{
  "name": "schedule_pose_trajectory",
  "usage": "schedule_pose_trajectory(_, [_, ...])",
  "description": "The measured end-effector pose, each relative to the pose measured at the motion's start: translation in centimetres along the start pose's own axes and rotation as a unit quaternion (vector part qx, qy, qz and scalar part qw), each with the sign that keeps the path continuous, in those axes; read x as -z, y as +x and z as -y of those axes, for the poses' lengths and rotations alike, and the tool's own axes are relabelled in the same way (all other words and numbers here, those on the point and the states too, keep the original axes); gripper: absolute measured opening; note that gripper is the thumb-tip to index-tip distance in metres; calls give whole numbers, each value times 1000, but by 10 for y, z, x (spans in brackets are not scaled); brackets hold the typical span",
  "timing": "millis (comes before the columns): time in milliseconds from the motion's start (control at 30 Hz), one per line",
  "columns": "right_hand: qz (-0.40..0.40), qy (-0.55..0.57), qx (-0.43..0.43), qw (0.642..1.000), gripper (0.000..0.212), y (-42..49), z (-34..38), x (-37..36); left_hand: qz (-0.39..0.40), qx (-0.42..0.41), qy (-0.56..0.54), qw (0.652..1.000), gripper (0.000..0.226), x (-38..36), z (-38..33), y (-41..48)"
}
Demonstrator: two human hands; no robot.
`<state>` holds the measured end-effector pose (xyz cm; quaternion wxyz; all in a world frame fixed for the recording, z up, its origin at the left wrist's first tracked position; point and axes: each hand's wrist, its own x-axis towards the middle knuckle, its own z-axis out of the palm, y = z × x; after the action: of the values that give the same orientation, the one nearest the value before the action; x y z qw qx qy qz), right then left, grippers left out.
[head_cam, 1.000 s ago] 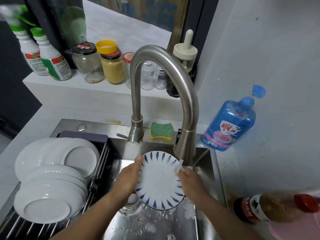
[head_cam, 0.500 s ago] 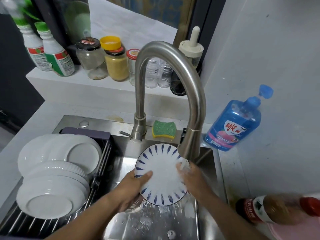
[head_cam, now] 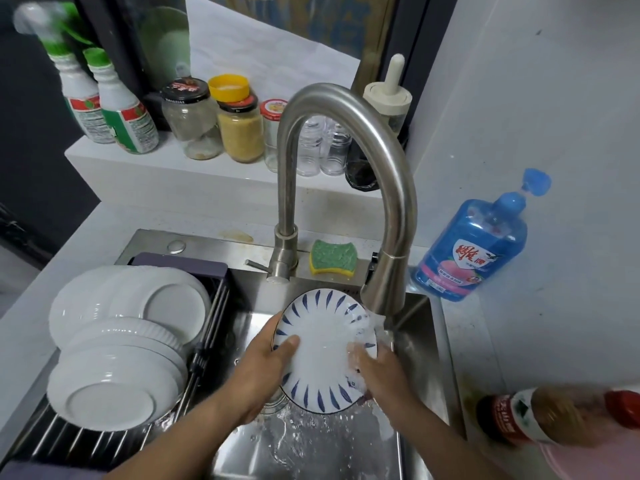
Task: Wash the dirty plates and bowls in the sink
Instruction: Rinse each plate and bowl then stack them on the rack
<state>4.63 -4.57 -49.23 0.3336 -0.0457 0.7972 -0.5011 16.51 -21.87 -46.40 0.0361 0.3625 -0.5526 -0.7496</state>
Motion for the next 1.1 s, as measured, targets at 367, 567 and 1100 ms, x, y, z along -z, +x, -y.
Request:
schedule_pose_trajectory(367, [-14,-128,11,992,35,2,21,26,-18,70,-94,993,19,-19,-2,4])
schedule_pose_trajectory(567, [13,-64,-23,998,29,-4,18,33,-36,36,7,999,29,0,-9,3])
schedule_pose_trajectory(1100, [37,4,-14,999,38,1,31,39,28,-13,62,998,26,5,-32,7])
